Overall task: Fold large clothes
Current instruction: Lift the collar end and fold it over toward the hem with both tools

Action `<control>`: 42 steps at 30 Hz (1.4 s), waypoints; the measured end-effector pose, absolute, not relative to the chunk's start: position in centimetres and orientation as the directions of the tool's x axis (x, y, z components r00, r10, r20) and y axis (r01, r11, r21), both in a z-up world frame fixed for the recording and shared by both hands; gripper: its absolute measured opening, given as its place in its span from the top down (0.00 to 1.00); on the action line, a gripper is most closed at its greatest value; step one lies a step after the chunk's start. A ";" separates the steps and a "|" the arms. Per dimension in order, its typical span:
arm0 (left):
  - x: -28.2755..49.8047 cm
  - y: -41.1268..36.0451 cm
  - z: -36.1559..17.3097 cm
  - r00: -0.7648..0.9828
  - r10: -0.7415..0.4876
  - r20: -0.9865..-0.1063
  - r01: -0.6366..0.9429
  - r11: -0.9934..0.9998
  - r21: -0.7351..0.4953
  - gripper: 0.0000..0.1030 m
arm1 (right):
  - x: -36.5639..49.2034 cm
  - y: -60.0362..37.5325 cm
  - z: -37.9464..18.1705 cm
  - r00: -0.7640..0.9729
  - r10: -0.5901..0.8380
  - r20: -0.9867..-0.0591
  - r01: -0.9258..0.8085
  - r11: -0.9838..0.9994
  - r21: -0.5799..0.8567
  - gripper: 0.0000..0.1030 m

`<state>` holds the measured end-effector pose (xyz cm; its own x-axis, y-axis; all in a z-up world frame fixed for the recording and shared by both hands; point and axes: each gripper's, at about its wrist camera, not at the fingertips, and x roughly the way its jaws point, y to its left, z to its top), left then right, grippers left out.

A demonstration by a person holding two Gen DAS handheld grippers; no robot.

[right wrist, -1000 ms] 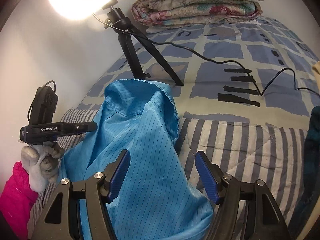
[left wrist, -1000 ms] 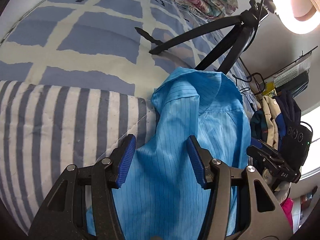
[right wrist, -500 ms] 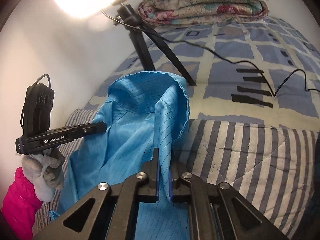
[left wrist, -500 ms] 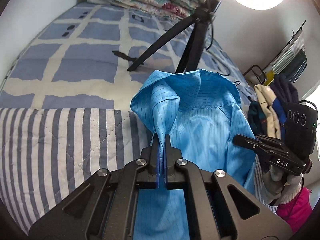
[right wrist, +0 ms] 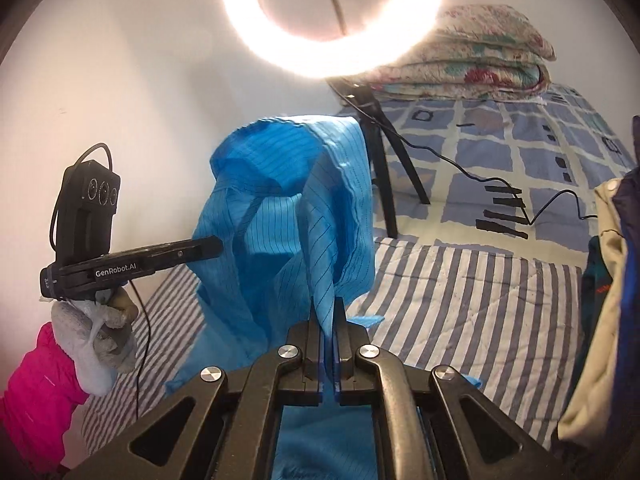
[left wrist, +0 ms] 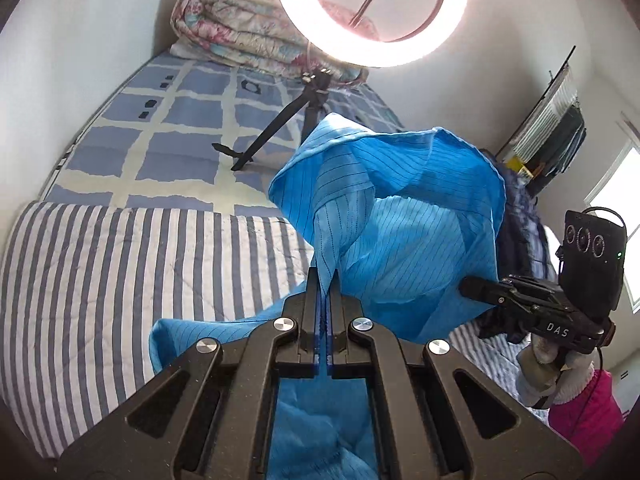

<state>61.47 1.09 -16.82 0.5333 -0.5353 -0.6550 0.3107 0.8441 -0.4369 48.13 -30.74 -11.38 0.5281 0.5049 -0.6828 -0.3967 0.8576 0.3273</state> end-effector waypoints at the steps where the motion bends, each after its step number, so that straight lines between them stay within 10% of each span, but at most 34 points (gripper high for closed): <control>1: 60.6 1.1 -16.3 0.539 -0.532 -0.653 0.315 0.846 -0.430 1.00 | 47.1 -30.6 -10.9 0.527 0.508 -0.681 -0.404 0.855 0.325 1.00; 42: 24.8 2.3 -24.1 0.427 -0.489 -0.760 0.299 0.870 -0.392 1.00 | 15.3 -28.0 -18.5 0.433 0.393 -0.811 -0.408 0.888 0.212 0.96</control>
